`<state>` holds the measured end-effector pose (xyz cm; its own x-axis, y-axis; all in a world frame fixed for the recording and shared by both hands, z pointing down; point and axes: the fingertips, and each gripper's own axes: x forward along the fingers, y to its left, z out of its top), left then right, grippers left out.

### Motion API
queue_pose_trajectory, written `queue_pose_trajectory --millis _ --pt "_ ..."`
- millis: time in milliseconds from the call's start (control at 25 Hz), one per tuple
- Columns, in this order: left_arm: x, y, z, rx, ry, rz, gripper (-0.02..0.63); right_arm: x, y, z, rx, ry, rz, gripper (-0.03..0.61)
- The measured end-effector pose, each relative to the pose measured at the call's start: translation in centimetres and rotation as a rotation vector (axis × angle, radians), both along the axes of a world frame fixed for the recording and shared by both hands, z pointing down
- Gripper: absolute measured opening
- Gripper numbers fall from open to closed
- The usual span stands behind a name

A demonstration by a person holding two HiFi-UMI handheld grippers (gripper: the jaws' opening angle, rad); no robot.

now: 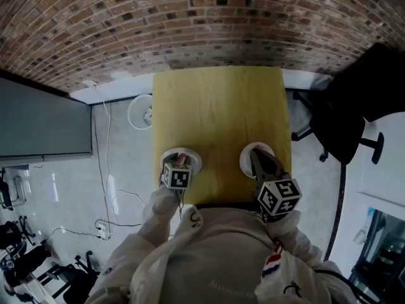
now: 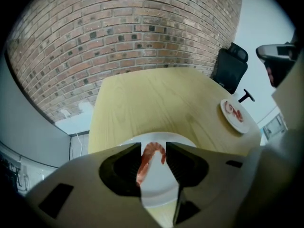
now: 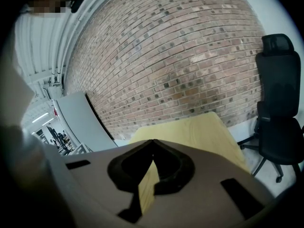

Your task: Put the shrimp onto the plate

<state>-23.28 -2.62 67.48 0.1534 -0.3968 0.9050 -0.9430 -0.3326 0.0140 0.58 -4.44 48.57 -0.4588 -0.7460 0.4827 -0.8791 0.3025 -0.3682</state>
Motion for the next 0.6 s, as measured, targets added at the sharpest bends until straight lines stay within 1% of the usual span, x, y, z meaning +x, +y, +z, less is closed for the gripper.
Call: queue_pose_trajectory --millis 320,600 --pt "2.2 -0.2 -1.5 0.029 0.0 0.024 0.164 1.9 0.8 -0.2 0.007 -0.005 0.024 0.025" --pt "5.6 -0.4 -2.1 0.04 0.008 0.081 0.164 4.5 1.4 -0.4 0.013 -0.009 0.064 0.025"
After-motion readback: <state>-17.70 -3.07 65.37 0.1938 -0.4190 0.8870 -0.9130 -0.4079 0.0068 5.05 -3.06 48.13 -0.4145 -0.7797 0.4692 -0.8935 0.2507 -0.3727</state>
